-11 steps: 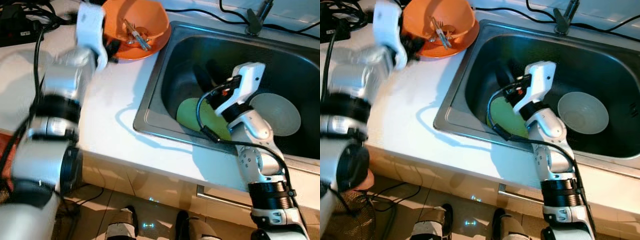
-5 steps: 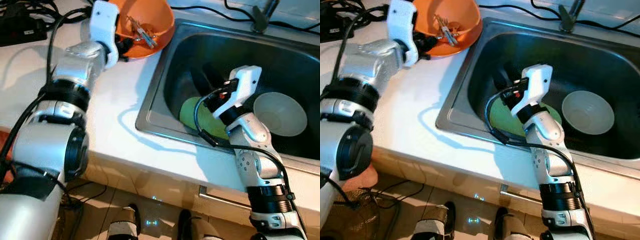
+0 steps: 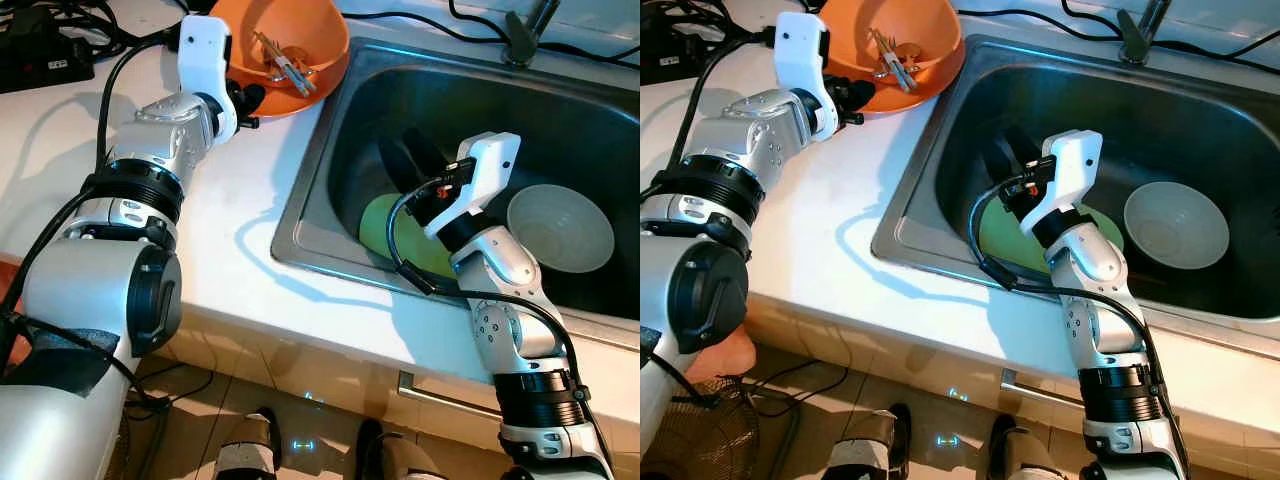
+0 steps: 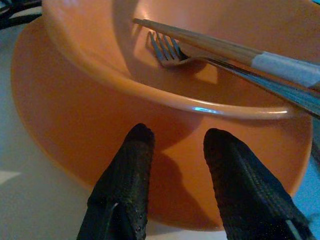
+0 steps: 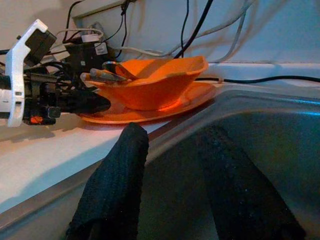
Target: Kitchen organization
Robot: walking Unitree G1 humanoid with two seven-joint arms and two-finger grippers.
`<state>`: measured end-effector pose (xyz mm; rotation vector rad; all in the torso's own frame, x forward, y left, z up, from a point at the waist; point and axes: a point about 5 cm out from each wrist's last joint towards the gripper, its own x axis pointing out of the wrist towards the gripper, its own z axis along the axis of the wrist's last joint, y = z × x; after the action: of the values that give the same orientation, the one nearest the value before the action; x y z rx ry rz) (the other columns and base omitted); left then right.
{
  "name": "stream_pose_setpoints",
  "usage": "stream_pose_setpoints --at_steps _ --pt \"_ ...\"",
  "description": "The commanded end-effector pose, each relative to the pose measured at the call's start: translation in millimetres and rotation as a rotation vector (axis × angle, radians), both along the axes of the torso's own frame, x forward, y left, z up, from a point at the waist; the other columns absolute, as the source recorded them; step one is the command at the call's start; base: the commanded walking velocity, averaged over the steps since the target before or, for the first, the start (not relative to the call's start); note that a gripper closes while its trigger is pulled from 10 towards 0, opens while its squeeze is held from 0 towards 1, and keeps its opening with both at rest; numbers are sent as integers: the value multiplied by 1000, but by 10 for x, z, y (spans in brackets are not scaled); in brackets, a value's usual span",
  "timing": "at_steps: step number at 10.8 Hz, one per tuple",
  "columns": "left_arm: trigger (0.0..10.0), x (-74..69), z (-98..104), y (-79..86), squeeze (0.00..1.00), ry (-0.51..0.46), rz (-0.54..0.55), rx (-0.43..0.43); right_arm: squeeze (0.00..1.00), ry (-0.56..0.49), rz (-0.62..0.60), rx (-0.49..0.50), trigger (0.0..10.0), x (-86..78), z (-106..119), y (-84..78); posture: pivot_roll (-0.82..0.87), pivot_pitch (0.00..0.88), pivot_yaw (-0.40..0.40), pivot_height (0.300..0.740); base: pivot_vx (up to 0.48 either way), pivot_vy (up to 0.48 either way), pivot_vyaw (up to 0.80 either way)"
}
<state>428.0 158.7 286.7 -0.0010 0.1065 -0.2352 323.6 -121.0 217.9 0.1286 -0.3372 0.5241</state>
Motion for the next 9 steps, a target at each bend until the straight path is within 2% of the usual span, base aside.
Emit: stream_pose_setpoints --at_steps 1,3,5,7,9 --pt "10000 6 -19 -14 0 25 20 -33 0 -2 21 -3 10000 -43 -8 13 191 237 1 740 0 0 0" --pt "10000 -1 -157 27 0 67 43 -35 0 -1 29 -4 10000 -49 -12 27 191 234 0 740 0 0 0" --pt "10000 -31 -378 79 0 142 38 -10 0 0 37 -3 10000 -53 -12 38 203 241 0 740 0 0 0" --pt "10000 -61 -491 117 0 189 15 -10 0 2 39 -2 10000 -54 -14 43 216 250 6 740 0 0 0" --pt "10000 -109 -547 239 0 232 10 -39 0 6 44 1 10000 -56 -25 54 230 258 9 740 0 0 0"
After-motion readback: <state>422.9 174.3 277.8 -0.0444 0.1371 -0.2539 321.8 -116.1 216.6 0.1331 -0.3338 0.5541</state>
